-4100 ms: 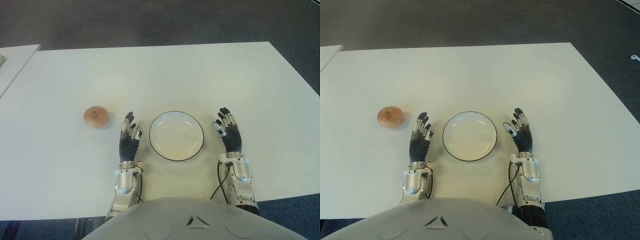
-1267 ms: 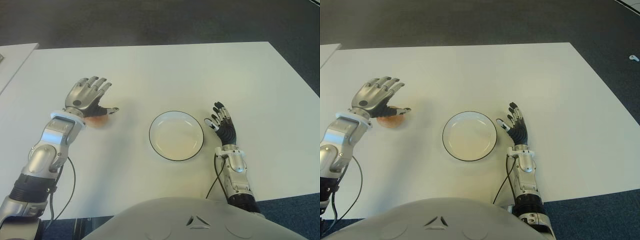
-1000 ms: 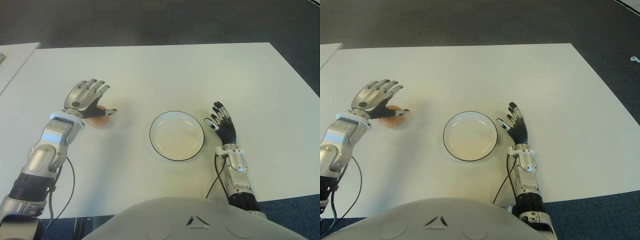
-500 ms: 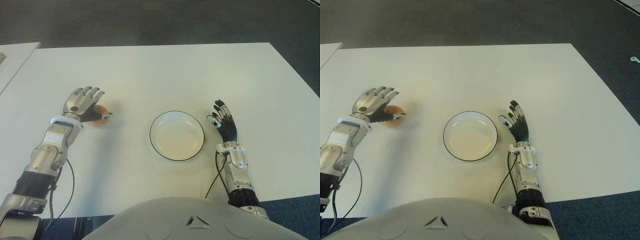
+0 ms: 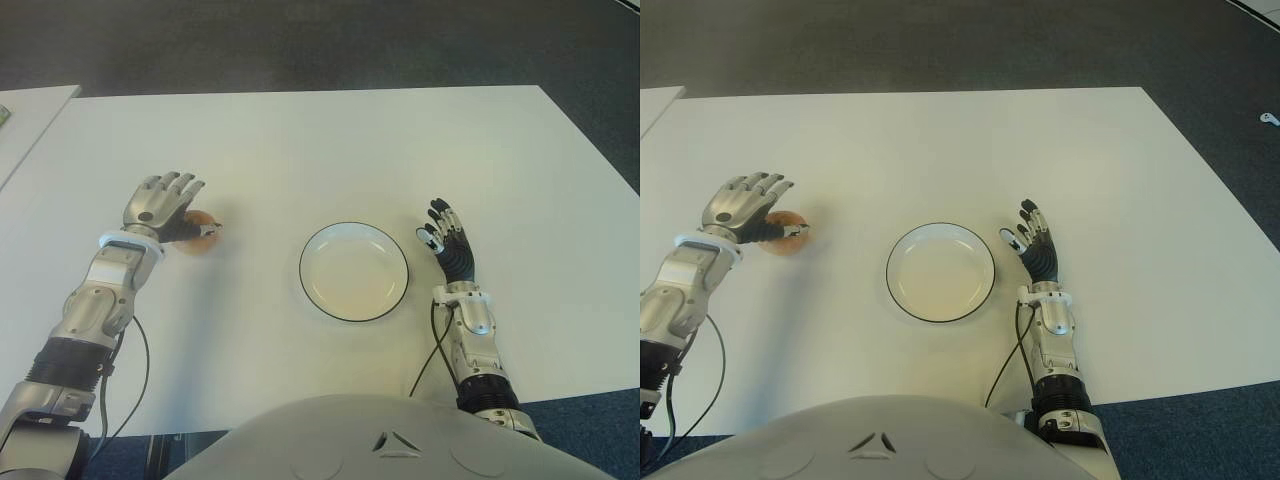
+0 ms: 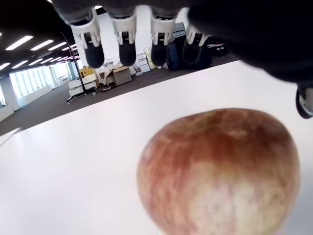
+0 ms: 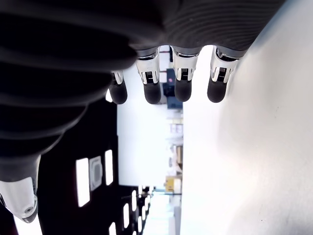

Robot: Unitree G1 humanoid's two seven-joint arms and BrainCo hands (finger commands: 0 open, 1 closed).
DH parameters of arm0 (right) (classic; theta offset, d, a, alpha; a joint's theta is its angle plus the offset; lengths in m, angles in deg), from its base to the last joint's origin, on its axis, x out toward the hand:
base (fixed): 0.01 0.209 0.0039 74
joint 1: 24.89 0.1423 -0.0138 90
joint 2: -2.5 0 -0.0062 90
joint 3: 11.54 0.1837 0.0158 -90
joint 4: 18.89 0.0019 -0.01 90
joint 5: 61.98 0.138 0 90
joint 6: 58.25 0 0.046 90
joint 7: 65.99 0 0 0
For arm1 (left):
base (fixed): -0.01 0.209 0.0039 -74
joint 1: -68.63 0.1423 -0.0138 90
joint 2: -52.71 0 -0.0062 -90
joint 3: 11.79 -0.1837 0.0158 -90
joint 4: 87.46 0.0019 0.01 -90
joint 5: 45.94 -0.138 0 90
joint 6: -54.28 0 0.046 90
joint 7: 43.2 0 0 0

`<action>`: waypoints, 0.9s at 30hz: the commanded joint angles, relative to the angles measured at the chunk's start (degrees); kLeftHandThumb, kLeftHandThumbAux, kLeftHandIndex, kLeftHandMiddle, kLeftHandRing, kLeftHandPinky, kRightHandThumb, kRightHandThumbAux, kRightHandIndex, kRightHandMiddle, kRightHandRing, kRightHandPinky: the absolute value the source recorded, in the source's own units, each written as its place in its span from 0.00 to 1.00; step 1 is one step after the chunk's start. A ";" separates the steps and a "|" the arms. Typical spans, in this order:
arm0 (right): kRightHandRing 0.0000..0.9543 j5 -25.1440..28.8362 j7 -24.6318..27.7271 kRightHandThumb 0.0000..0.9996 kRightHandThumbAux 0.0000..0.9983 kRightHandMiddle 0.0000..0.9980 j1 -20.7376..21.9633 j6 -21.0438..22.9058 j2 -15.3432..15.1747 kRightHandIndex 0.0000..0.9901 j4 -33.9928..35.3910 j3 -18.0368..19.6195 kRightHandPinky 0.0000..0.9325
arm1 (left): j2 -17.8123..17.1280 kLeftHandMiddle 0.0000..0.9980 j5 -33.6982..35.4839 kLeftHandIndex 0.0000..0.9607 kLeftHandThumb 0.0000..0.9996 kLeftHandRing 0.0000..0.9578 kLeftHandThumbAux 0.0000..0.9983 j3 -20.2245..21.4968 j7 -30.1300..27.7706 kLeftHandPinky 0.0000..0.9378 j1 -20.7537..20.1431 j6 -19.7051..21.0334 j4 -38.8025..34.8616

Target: Put the apples into the plate.

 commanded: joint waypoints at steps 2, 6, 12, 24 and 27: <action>0.00 0.17 0.52 0.16 0.57 0.00 -3.65 3.21 0.30 0.00 -6.24 0.21 0.00 | -0.68 0.00 0.85 0.00 0.27 0.00 0.23 -1.25 1.00 0.00 -0.03 0.13 1.43; 0.00 0.09 0.61 0.16 0.57 0.00 -3.50 3.08 0.11 0.00 -6.58 0.24 0.00 | -0.69 0.00 0.71 0.00 0.26 0.00 0.22 -1.93 1.32 0.00 -0.15 0.55 2.18; 0.00 -0.08 0.57 0.16 0.58 0.00 -3.21 3.45 -0.27 0.00 -7.07 0.24 0.00 | -0.69 0.00 0.14 0.00 0.26 0.00 0.21 -2.87 1.95 0.00 -0.47 1.05 3.25; 0.00 0.73 1.00 0.16 0.56 0.00 -2.84 2.83 -0.14 0.00 -7.60 0.70 0.00 | -0.04 0.00 0.41 0.00 0.26 0.00 0.21 -4.65 3.56 0.00 -1.08 2.58 5.29; 0.00 0.47 0.67 0.16 0.56 0.00 -2.71 2.68 -0.17 0.00 -7.79 0.79 0.00 | 0.44 0.00 0.34 0.00 0.26 0.00 0.20 -4.97 3.60 0.00 -0.51 3.33 4.49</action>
